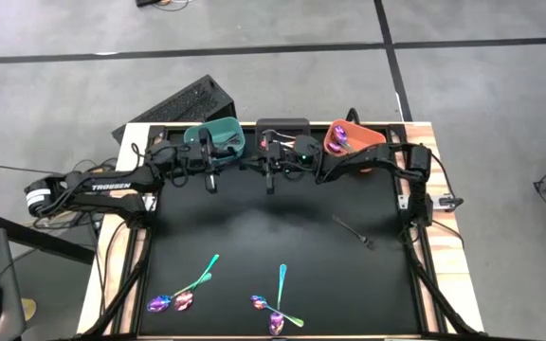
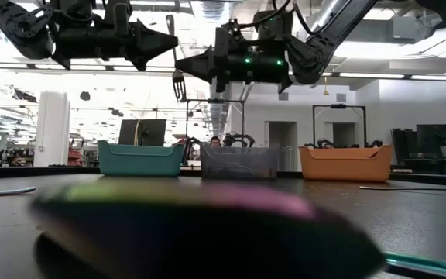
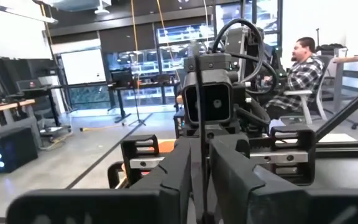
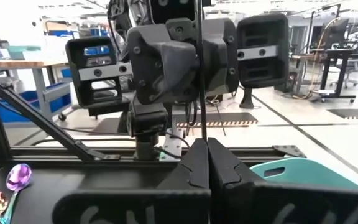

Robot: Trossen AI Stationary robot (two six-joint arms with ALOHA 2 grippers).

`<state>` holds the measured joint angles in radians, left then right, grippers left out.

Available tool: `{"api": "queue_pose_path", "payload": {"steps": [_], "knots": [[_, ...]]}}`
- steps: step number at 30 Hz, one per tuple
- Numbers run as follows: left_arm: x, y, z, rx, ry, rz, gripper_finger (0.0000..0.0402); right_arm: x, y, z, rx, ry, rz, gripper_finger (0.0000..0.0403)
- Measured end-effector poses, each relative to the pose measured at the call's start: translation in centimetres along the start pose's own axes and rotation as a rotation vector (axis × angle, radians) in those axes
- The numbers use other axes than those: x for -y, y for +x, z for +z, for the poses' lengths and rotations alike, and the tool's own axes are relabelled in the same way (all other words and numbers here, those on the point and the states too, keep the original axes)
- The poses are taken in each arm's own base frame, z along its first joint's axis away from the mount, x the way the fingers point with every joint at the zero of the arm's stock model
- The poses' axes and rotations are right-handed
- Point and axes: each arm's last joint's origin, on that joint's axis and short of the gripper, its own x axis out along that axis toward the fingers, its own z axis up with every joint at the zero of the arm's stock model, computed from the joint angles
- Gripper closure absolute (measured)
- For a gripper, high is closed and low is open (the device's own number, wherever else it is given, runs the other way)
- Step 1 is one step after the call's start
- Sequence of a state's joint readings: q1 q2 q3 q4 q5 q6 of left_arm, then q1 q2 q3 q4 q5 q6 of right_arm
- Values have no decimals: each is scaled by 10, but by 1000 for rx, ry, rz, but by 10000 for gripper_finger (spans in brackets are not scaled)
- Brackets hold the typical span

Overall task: Sort silverware by color (type)
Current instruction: Put the black fork into the green bin

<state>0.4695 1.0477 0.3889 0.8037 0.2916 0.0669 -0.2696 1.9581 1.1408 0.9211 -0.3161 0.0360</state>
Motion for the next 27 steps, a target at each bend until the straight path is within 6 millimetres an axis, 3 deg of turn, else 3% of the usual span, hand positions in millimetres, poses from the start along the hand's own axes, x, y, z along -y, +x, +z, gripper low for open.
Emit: {"api": "queue_pose_path", "payload": {"steps": [7, 12, 15, 17, 22, 27], "knots": [[2, 0, -1, -7, -2, -14, 396, -3, 1, 0, 5, -3, 4, 402], [1, 0, -3, -28, -2, -11, 400, -2, 1, -1, -6, 11, 0, 398], [-3, 0, -4, -83, -5, 30, 400, 3, -1, -3, -31, 74, -47, 375], [-9, 0, -3, -178, 35, 100, 401, 8, -2, -3, -29, 121, -58, 348], [-33, 0, 2, -553, 169, 460, 401, 15, -5, -3, -34, 159, -76, 280], [-55, 5, 6, -804, 196, 563, 401, 15, -5, -4, -46, 164, -78, 236]]}}
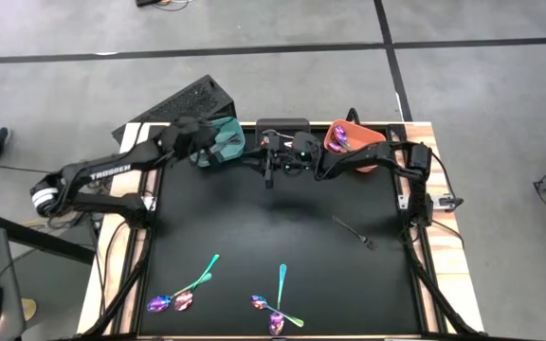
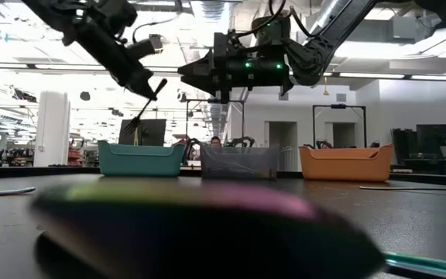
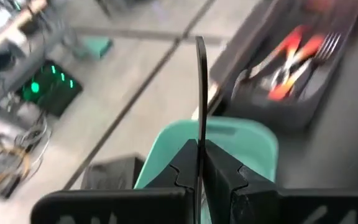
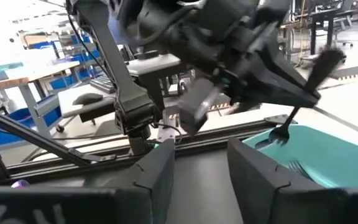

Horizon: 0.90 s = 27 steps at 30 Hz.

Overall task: Sort silverware by color (type)
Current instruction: Put the black fork into the green bin

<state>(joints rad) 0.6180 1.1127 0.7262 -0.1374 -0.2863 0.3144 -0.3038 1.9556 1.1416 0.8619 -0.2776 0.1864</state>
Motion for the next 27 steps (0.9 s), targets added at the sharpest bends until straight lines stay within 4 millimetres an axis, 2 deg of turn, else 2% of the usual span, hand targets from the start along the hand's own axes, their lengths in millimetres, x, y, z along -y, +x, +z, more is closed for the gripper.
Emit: {"api": "queue_pose_path", "payload": {"steps": [7, 13, 20, 27], "knots": [[-15, 41, -9, -309, 42, 77, 401, 0, 0, -3, -29, 33, -25, 227], [-13, 61, -5, -449, 96, 122, 401, -2, 1, -8, -73, 45, -29, 229], [-6, 65, 7, -433, 159, 98, 376, -1, 0, -12, -107, 57, -42, 225], [-1, 63, 12, -419, 204, 86, 321, -5, 1, -17, -148, 66, -52, 225]]}}
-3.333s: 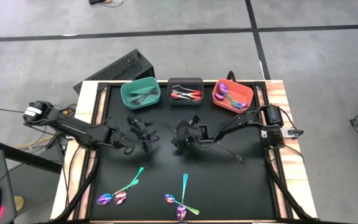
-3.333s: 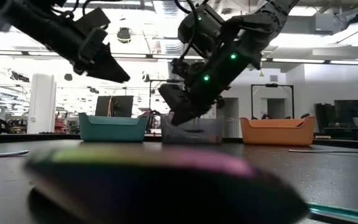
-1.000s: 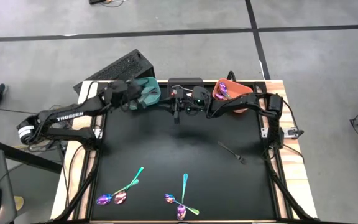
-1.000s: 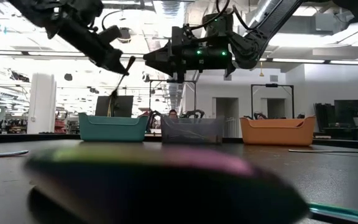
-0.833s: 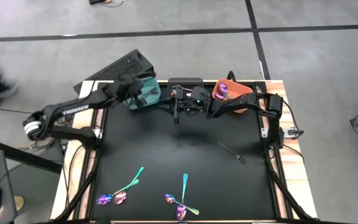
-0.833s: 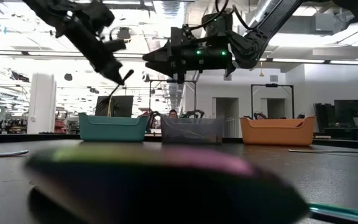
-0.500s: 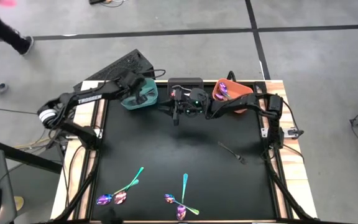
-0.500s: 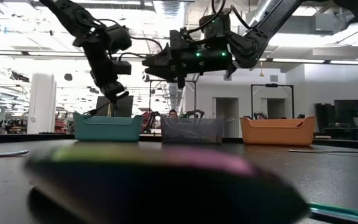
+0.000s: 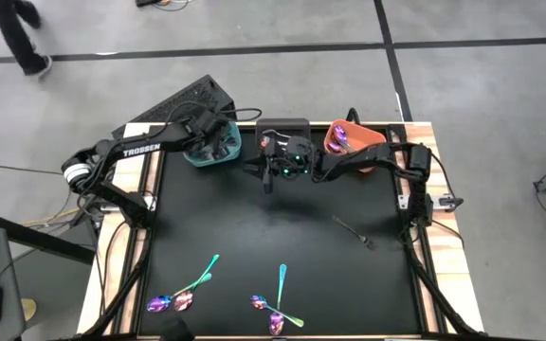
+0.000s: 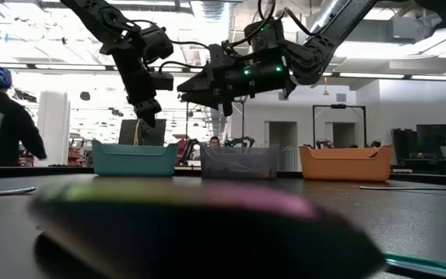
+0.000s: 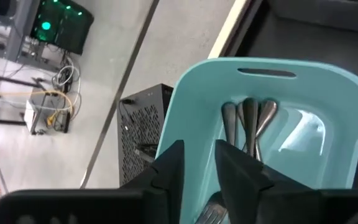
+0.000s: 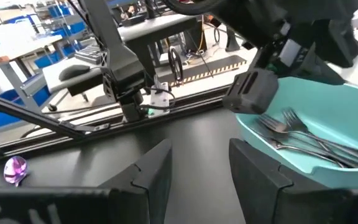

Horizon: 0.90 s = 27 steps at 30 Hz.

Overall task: Sort silverware by color (type)
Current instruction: Put the black fork into the green bin

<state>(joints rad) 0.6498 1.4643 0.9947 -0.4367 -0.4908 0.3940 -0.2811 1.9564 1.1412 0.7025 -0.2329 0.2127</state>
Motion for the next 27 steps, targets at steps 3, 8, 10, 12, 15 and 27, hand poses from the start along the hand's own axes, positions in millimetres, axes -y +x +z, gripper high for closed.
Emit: {"api": "queue_pose_path", "payload": {"steps": [3, 8, 10, 12, 15, 27], "knots": [[1, -3, 1, -1, -51, 23, 299, -4, 1, -1, -6, 0, 8, 225], [5, -23, 2, 54, -130, -28, 282, -11, -2, -7, -116, 6, 4, 225], [9, -32, -1, 108, -165, -84, 280, -15, -7, -6, -185, 2, -12, 225], [14, -41, -5, 161, -195, -136, 280, -21, -15, -4, -277, 11, -59, 225], [28, -50, -14, 299, -250, -217, 280, -39, -29, -2, -407, -18, -151, 225], [113, -75, -48, 746, -270, -615, 280, -135, -115, -5, -758, -178, -455, 225]]}}
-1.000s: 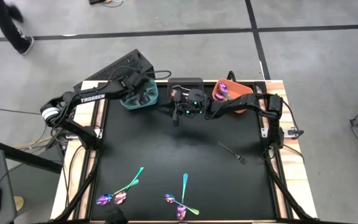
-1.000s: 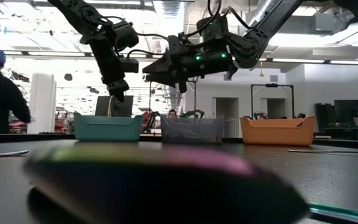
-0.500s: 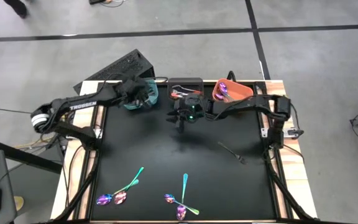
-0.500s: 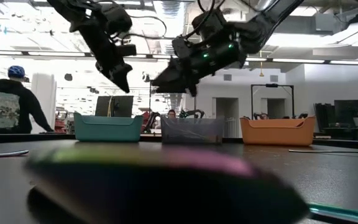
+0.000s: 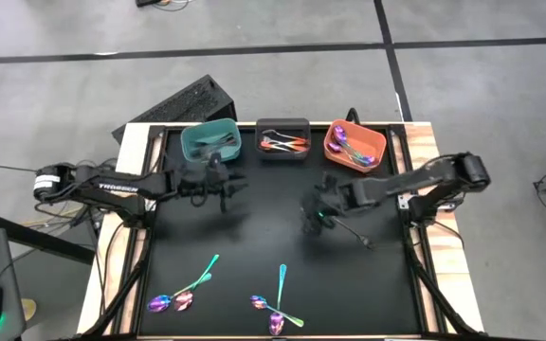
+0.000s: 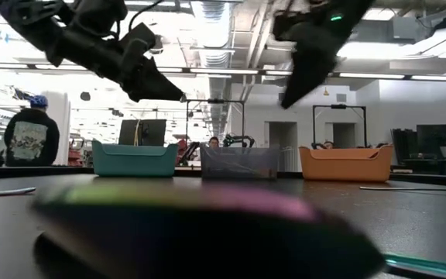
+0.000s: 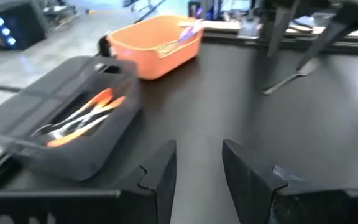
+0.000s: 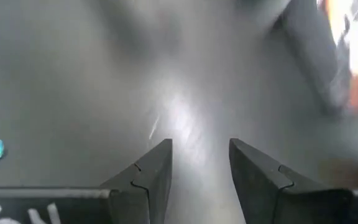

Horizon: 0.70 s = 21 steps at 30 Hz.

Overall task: Sort silverware by color (type)
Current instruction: Put the black fork into the green bin

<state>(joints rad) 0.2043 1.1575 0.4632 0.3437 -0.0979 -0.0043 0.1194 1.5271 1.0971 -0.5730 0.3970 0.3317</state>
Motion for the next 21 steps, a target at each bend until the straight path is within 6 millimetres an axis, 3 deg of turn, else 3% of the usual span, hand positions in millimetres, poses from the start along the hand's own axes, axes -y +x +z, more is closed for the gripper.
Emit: {"api": "queue_pose_path", "payload": {"steps": [4, 11, 21], "knots": [[19, -3, -3, 12, 12, -18, 280, 2, -8, -41, -53, 105, 9, 225], [39, -8, 5, 103, 20, -62, 280, 2, -5, -105, -176, 273, -1, 225], [39, -8, 8, 137, 26, -8, 280, -9, -6, -142, -304, 291, -2, 225]]}}
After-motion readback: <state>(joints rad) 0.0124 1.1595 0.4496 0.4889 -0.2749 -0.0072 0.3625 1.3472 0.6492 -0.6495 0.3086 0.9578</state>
